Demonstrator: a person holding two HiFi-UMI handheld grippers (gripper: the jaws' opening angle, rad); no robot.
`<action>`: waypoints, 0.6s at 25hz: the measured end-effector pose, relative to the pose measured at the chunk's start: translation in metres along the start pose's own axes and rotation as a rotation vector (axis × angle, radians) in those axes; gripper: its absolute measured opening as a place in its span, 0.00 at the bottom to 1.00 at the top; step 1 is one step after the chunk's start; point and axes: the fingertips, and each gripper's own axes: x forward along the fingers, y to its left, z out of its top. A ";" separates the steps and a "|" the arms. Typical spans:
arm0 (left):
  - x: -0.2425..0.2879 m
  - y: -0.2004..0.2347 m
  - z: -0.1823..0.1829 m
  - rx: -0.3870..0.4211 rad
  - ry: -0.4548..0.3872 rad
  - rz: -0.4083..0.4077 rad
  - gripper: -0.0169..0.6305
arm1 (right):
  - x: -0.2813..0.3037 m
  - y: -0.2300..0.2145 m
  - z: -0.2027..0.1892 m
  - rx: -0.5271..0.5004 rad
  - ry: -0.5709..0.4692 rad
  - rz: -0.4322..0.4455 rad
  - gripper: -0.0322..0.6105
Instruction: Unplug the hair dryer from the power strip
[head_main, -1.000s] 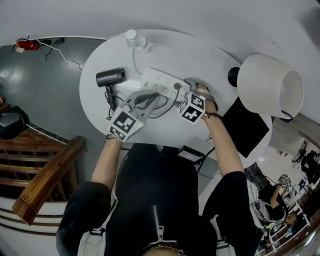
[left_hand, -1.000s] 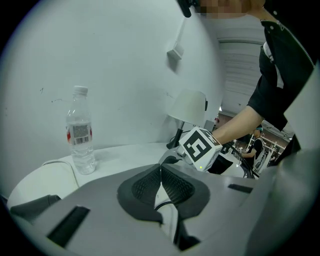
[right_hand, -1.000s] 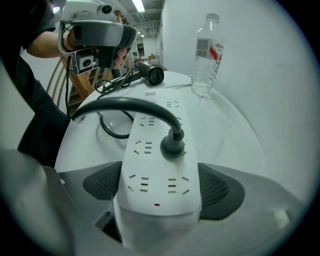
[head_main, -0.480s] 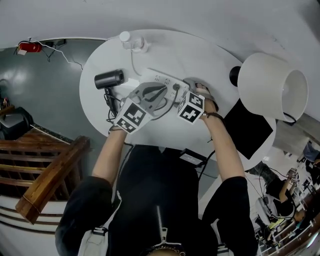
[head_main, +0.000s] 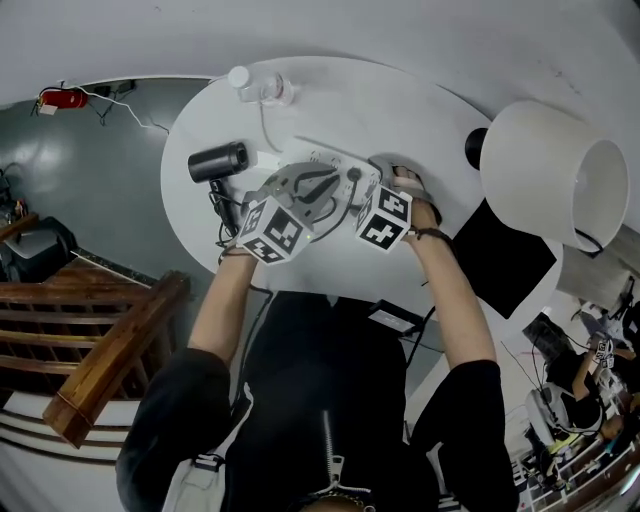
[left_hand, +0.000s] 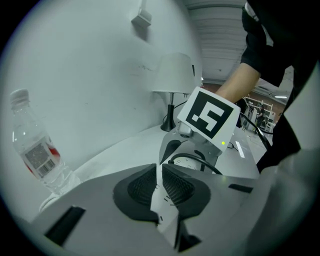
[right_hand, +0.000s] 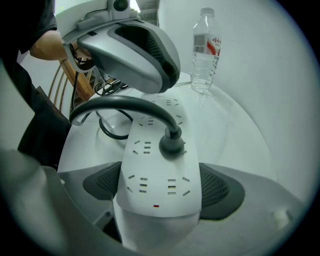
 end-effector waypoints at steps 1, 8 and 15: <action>0.001 -0.001 -0.001 0.016 0.005 -0.004 0.07 | 0.000 0.000 0.000 0.000 0.000 0.001 0.76; 0.019 -0.011 -0.008 0.113 0.037 -0.035 0.23 | 0.000 0.000 0.001 0.001 0.003 0.002 0.76; 0.038 -0.018 -0.009 0.142 0.033 -0.059 0.23 | 0.001 0.000 0.000 0.007 0.003 0.001 0.76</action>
